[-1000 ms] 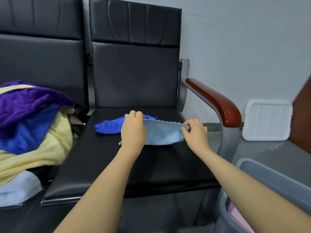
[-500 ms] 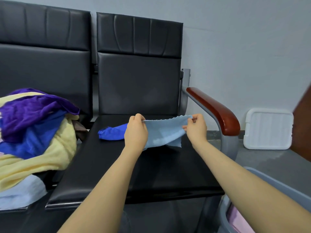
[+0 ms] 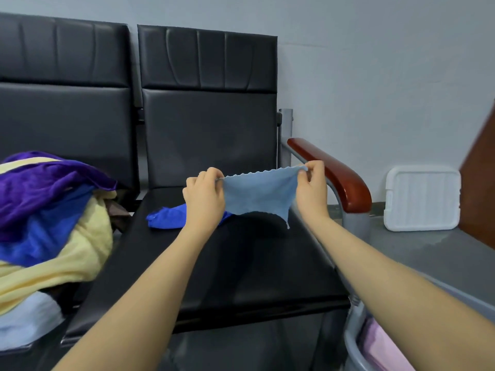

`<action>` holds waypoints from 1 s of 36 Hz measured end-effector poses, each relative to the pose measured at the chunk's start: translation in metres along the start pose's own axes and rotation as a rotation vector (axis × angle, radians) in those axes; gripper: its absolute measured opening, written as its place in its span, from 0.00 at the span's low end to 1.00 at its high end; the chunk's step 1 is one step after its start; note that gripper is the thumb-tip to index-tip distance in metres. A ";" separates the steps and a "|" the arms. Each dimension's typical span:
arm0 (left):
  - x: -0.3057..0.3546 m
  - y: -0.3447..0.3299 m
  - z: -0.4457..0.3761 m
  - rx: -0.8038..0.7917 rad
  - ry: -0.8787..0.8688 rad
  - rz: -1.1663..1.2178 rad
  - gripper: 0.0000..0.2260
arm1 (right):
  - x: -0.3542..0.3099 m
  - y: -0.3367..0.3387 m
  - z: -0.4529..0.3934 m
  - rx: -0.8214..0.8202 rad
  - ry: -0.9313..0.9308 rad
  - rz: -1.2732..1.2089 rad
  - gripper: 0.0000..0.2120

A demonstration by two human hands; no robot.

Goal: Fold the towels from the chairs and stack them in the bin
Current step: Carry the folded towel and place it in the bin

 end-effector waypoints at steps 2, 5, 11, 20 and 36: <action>-0.008 -0.002 0.012 0.002 -0.015 -0.061 0.07 | 0.006 0.004 0.011 0.008 -0.041 0.044 0.03; -0.015 -0.006 0.022 -0.017 -0.034 -0.117 0.06 | 0.018 0.008 0.022 0.017 -0.095 0.160 0.04; -0.026 -0.019 0.033 -0.155 -0.012 -0.285 0.07 | 0.035 0.013 0.048 -0.106 -0.250 0.368 0.06; -0.055 -0.061 0.041 -0.363 0.017 -0.622 0.10 | 0.073 0.002 0.079 -0.407 -0.389 0.498 0.04; -0.069 -0.086 0.026 -0.344 0.136 -0.570 0.09 | 0.087 -0.014 0.071 -0.445 -0.244 0.654 0.07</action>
Point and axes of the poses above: each hand's wrist, its own z-axis away from the middle knuckle, its own y-axis out of the back of the hand, x = y × z, the point moved 7 cm from there along -z, towards the middle knuckle, and after that the axes turned 15 degrees about y, right-handed, at the moved point
